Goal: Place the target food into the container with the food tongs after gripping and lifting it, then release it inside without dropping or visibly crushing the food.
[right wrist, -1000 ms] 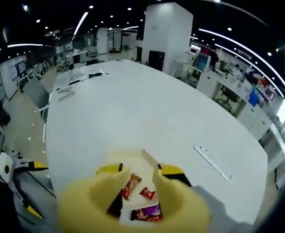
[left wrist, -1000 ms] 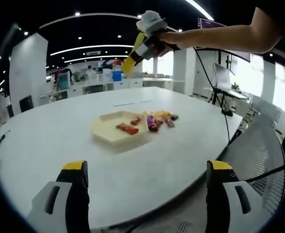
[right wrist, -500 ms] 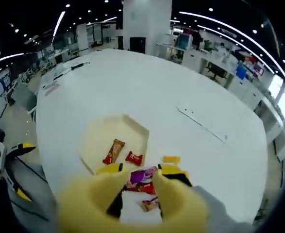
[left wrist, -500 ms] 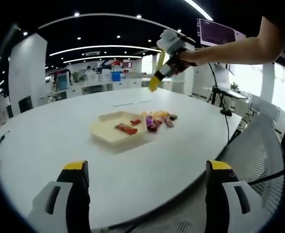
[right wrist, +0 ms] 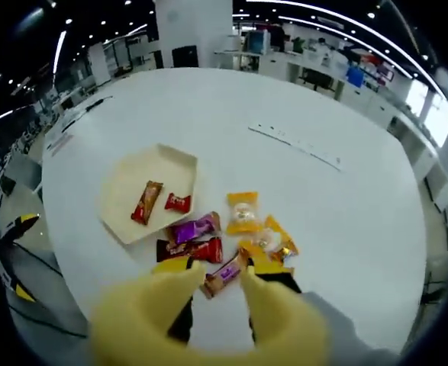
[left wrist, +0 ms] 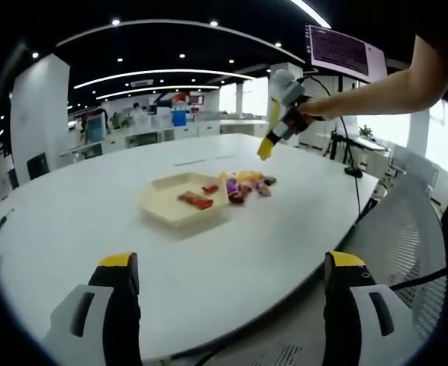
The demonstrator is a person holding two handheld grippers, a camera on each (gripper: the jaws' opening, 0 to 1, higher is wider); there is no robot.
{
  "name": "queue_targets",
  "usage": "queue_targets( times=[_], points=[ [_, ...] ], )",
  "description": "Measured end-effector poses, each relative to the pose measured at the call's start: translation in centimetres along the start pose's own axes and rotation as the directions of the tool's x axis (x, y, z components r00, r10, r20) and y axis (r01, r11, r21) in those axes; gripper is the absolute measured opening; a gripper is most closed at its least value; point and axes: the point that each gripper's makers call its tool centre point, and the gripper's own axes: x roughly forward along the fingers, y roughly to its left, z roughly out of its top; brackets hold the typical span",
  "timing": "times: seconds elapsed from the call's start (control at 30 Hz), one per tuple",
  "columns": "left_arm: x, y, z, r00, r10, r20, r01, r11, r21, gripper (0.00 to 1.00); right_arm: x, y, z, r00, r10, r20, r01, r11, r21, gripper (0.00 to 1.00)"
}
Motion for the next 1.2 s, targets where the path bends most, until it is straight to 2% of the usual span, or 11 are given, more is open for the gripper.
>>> queue_targets(
  times=[0.37, 0.47, 0.63, 0.8, 1.2],
  points=[
    [0.0, 0.1, 0.0, 1.0, 0.004, -0.003, -0.004, 1.0, 0.001, 0.99, 3.1, 0.4, -1.0, 0.999, 0.016, -0.04, -0.014, 0.998, 0.059, 0.27],
    [0.0, 0.1, 0.0, 1.0, 0.003, -0.002, -0.003, 1.0, 0.0, 0.99, 3.8, -0.1, -1.8, 0.998, -0.005, -0.058, 0.01, 0.997, 0.082, 0.27],
    [0.0, 0.2, 0.1, 1.0, 0.007, 0.002, -0.007, 1.0, -0.008, 0.99, 4.3, -0.6, -3.0, 0.997, -0.013, -0.078, 0.024, 0.99, 0.139, 0.28],
    [0.0, 0.2, -0.2, 1.0, 0.003, -0.01, -0.003, 1.0, -0.012, 0.98, 4.7, -0.4, -3.1, 0.997, -0.013, -0.08, 0.027, 0.984, 0.178, 0.28],
    [0.0, 0.2, -0.2, 1.0, 0.001, -0.01, -0.001, 1.0, -0.018, 0.97, 5.6, -0.3, -3.5, 0.993, -0.032, -0.112, 0.053, 0.981, 0.187, 0.27]
  ],
)
